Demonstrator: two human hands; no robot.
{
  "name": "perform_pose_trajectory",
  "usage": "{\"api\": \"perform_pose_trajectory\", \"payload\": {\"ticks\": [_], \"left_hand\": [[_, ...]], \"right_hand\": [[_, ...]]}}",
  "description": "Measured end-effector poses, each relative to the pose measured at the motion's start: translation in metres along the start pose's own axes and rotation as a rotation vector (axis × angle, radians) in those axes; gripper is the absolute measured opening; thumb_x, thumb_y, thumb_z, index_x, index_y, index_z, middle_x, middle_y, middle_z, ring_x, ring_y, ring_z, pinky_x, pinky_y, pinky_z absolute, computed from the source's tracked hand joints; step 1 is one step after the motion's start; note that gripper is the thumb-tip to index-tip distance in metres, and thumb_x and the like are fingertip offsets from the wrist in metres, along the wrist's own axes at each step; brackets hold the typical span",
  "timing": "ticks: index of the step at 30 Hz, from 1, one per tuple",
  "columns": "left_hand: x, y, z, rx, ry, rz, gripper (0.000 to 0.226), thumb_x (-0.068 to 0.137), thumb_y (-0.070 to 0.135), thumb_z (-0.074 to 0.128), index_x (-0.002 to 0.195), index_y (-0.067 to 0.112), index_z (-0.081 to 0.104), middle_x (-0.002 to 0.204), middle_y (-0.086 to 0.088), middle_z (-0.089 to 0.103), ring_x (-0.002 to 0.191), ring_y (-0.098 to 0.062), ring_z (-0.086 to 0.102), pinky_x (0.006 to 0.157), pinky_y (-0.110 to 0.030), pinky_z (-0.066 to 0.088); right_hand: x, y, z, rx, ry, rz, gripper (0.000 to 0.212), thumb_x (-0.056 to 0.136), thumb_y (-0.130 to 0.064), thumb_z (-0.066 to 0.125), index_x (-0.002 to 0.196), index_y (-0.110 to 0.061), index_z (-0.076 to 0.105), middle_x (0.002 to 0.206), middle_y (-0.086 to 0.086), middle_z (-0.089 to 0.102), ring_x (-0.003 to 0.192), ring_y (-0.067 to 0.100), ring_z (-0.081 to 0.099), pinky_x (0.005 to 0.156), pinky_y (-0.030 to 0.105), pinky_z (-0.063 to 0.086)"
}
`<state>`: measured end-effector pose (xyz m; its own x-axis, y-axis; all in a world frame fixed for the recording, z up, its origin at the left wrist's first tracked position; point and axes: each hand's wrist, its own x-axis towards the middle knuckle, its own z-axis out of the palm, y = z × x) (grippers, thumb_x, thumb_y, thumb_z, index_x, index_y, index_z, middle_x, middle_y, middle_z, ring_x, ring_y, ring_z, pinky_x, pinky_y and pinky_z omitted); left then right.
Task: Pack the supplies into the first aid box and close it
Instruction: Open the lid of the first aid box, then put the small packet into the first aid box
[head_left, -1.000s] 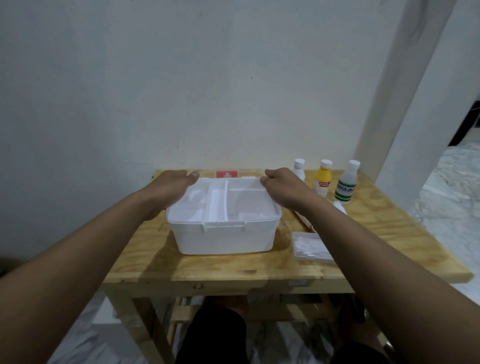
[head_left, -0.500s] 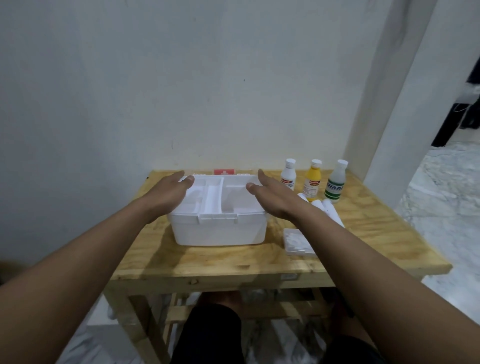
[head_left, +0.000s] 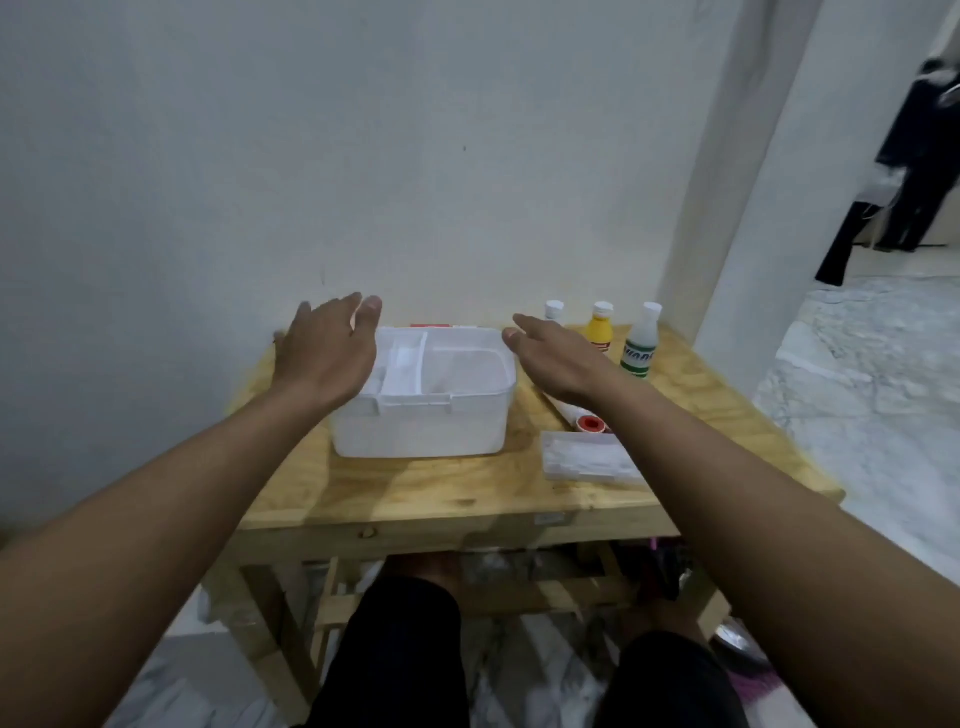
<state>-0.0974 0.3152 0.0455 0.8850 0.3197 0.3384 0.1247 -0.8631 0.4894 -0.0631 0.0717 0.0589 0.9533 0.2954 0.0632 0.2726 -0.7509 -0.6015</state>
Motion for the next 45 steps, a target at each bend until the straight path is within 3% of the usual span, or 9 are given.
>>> {"api": "perform_pose_trajectory", "payload": {"ticks": [7,14,19,22,26,32,37,41,45], "left_hand": [[-0.056,0.035,0.035,0.338,-0.049,0.220,0.073,0.099,0.064,0.004,0.159,0.028,0.024,0.165,-0.008,0.023,0.154,-0.035,0.003,0.116,-0.067,-0.003],[-0.071,0.038,0.048,0.435,-0.033,0.234,0.075,0.096,0.066,-0.003,0.159,0.032,0.020,0.165,-0.009,0.023,0.154,-0.037,0.000,0.114,-0.070,-0.009],[-0.071,0.039,0.047,0.427,-0.031,0.233,0.077,0.095,0.067,-0.003,0.159,0.033,0.021,0.165,-0.009,0.023,0.154,-0.036,0.001,0.115,-0.070,-0.008],[-0.072,0.039,0.046,0.419,-0.028,0.239,0.076,0.096,0.067,-0.001,0.159,0.032,0.022,0.165,-0.009,0.024,0.154,-0.034,0.002,0.115,-0.069,-0.009],[-0.073,0.038,0.046,0.411,-0.023,0.256,0.074,0.097,0.065,0.000,0.159,0.032,0.022,0.165,-0.009,0.024,0.155,-0.032,0.003,0.115,-0.068,-0.010],[-0.074,0.036,0.046,0.377,-0.007,0.266,0.072,0.099,0.064,0.003,0.159,0.031,0.024,0.165,-0.009,0.025,0.155,-0.029,0.004,0.116,-0.067,-0.010],[-0.073,0.033,0.042,0.344,0.005,0.258,0.071,0.098,0.064,0.004,0.159,0.031,0.022,0.165,-0.009,0.025,0.155,-0.029,0.004,0.116,-0.067,-0.007],[-0.066,0.030,0.034,0.332,0.037,0.245,0.070,0.099,0.063,0.004,0.159,0.031,0.020,0.164,-0.010,0.026,0.155,-0.029,0.005,0.116,-0.068,-0.007],[-0.057,0.025,0.026,0.327,0.058,0.224,0.068,0.100,0.061,0.006,0.159,0.031,0.021,0.163,-0.010,0.028,0.155,-0.029,0.007,0.116,-0.068,-0.005]], "right_hand": [[-0.041,0.024,-0.020,-0.332,-0.089,0.031,0.063,0.089,-0.019,0.048,0.152,-0.023,0.040,0.149,0.006,0.049,0.131,0.027,0.050,0.092,0.032,0.043],[-0.073,0.041,-0.003,-0.745,-0.200,0.005,0.073,0.088,-0.028,0.048,0.156,-0.020,0.023,0.151,0.016,0.033,0.139,0.039,0.025,0.111,0.056,0.025],[-0.082,0.052,0.009,-0.891,-0.167,-0.071,0.037,0.090,-0.023,0.053,0.123,-0.010,0.061,0.145,0.013,0.041,0.133,0.040,0.028,0.108,0.056,0.025],[-0.085,0.058,0.008,-0.882,-0.120,-0.134,0.029,0.093,-0.024,0.055,0.117,-0.012,0.066,0.143,0.011,0.046,0.127,0.038,0.032,0.104,0.053,0.031],[-0.087,0.061,0.004,-0.835,-0.127,-0.144,0.043,0.094,-0.035,0.057,0.135,-0.019,0.059,0.158,0.016,0.027,0.132,0.039,0.027,0.108,0.053,0.027],[-0.087,0.058,0.000,-0.730,-0.166,-0.108,0.060,0.089,-0.028,0.060,0.147,-0.035,0.045,0.148,0.020,0.037,0.134,0.037,0.025,0.108,0.049,0.027],[-0.087,0.048,-0.008,-0.690,-0.121,-0.127,0.072,0.086,-0.035,0.066,0.150,-0.027,0.036,0.138,0.013,0.047,0.125,0.034,0.043,0.105,0.049,0.033],[-0.081,0.042,-0.029,-0.557,-0.077,-0.106,0.072,0.081,-0.039,0.073,0.145,-0.025,0.042,0.133,0.003,0.055,0.117,0.023,0.053,0.091,0.036,0.045],[-0.069,0.028,-0.052,-0.535,-0.025,-0.078,0.068,0.077,-0.045,0.074,0.136,-0.030,0.046,0.121,0.000,0.061,0.103,0.021,0.055,0.084,0.037,0.048]]}}
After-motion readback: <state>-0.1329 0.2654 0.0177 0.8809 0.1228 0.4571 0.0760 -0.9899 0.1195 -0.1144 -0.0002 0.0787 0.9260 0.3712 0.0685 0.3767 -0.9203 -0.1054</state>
